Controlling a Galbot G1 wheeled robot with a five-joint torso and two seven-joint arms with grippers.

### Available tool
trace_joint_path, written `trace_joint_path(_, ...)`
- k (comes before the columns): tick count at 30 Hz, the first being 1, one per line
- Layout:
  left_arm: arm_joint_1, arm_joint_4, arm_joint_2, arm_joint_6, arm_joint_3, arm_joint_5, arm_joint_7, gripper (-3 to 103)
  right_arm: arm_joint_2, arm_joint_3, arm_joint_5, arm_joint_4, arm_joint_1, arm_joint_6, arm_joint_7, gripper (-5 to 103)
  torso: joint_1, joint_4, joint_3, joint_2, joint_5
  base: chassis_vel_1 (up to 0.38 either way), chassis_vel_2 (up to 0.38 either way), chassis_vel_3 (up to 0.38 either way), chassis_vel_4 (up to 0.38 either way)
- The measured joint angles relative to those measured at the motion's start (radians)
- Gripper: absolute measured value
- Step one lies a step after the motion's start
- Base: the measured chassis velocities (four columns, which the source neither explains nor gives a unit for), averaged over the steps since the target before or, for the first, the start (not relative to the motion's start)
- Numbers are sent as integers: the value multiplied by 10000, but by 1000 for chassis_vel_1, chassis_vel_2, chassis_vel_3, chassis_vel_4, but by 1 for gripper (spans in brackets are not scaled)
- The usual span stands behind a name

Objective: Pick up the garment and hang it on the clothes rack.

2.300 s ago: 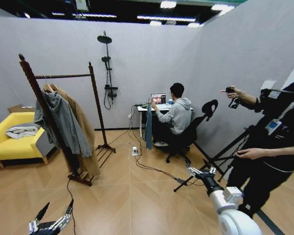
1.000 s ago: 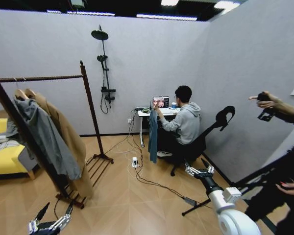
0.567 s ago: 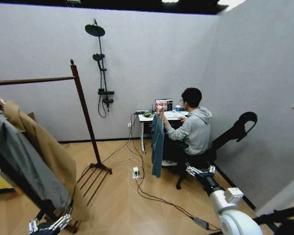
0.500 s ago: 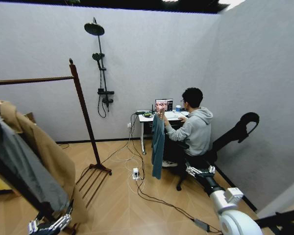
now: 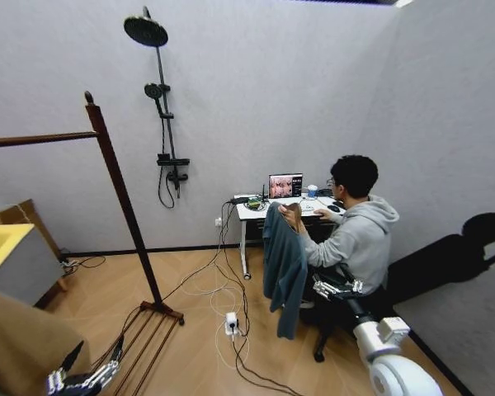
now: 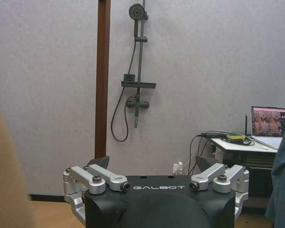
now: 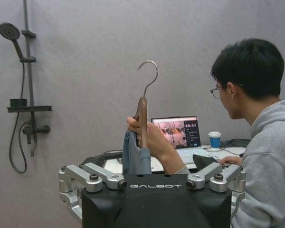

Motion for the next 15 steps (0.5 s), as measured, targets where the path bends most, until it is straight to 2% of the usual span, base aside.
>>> trace_joint_path(1,0,1,0,0,1,0,0,100,-25,9,62,122,32,-232,222,100,2,-1,-1,0,-23,-313,279,341,-285)
trace_joint_path(3,-2,0,1,0,0,0,1,100,-76,40,93,192,87,-337,355,100,3,-5,-1,-1,-18,-313,279,299,-298)
trace_joint_path(6,-2,0,0,0,0,0,-2,100,-289,174,173,249,237,-506,495,100,8,1,2,-3,-2,-230,230,185,-242)
trace_joint_path(7,-1,1,0,0,0,0,0,100,-426,229,296,245,334,-597,509,100,11,6,3,-4,-7,-121,212,29,12)
trace_joint_path(8,-1,0,0,0,0,0,0,100,-790,329,575,90,587,-688,538,100,10,-3,1,-3,-13,-90,65,29,-6)
trace_joint_path(9,-1,0,0,0,0,0,0,100,-790,329,575,90,587,-688,538,100,10,-3,1,-3,-13,-90,65,29,-6)
trace_joint_path(12,0,0,-1,0,1,0,3,100,-2053,336,1041,-705,1384,-433,527,100,-10,-4,-3,3,-3,23,-24,-35,31)
trace_joint_path(13,0,0,-1,0,1,0,3,100,-2053,336,1041,-705,1384,-433,527,100,-10,-4,-3,3,-3,75,-68,-53,84)
trace_joint_path(15,2,0,-1,0,0,0,1,100,-2865,196,1380,-1171,1985,-381,460,100,-16,0,-6,7,-11,79,-86,-50,80)
